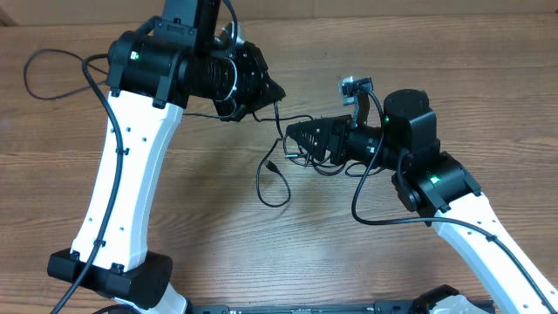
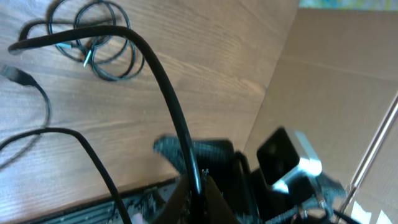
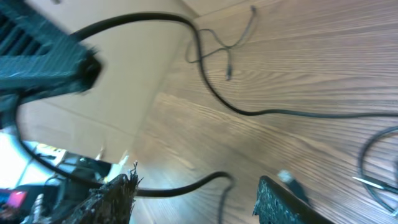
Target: Untangle cables
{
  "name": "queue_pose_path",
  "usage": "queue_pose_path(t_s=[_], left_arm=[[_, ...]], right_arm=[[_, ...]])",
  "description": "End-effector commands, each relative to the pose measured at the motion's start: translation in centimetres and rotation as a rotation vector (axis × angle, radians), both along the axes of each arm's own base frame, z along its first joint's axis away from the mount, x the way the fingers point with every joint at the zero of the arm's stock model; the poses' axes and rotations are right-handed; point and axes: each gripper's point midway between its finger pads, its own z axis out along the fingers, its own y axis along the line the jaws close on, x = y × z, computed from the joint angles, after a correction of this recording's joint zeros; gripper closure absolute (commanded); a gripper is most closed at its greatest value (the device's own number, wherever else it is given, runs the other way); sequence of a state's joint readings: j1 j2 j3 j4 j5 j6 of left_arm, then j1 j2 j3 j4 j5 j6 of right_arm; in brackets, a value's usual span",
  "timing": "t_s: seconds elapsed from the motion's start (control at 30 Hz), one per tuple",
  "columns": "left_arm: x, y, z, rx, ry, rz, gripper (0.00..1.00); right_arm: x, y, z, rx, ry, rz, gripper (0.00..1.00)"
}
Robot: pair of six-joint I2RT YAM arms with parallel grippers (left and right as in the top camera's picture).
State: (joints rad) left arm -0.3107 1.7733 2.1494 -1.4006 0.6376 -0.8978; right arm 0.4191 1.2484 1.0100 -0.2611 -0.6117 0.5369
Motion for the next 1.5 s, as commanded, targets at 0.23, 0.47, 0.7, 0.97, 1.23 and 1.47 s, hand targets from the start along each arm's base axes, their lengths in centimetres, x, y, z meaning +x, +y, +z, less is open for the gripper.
queue_pose_path(t_s=[0.23,0.47,0.7,0.97,1.23,1.47], left_arm=[[-0.8,0.9,-0.6,0.037,0.094,0.089,0.96],[-0.3,1.6,-1.0,0.062,0.139,0.186,0.96],[-1.1,0.4,-0.2,-0.042,0.258,0.223,0.96],[-1.7,-1.0,1.2,-0.144,0.306,0.183,0.96],[-1.3,-1.3,1.6,-0.163,0.283,0.175,0.96],[-1.1,-1.4,1.7,-0.165,0.263,0.163,0.73]], right_arm=[[-0.8,0.7,2.1,0.023,-0.111,0.092,0.5],[-3.3,2.2,4.6,0.105,-0.225,0.291,0.5],[-3.9,2.3,4.6,0.08,-0.324,0.352,0.5],[-2.9,2.1,4.4,0.051,-0.336,0.294,0.55],[-2.9,2.1,4.4,0.052,-0.335,0.294,0.84],[-2.8,2.1,4.8,0.061,-0.345,0.29,0.96]])
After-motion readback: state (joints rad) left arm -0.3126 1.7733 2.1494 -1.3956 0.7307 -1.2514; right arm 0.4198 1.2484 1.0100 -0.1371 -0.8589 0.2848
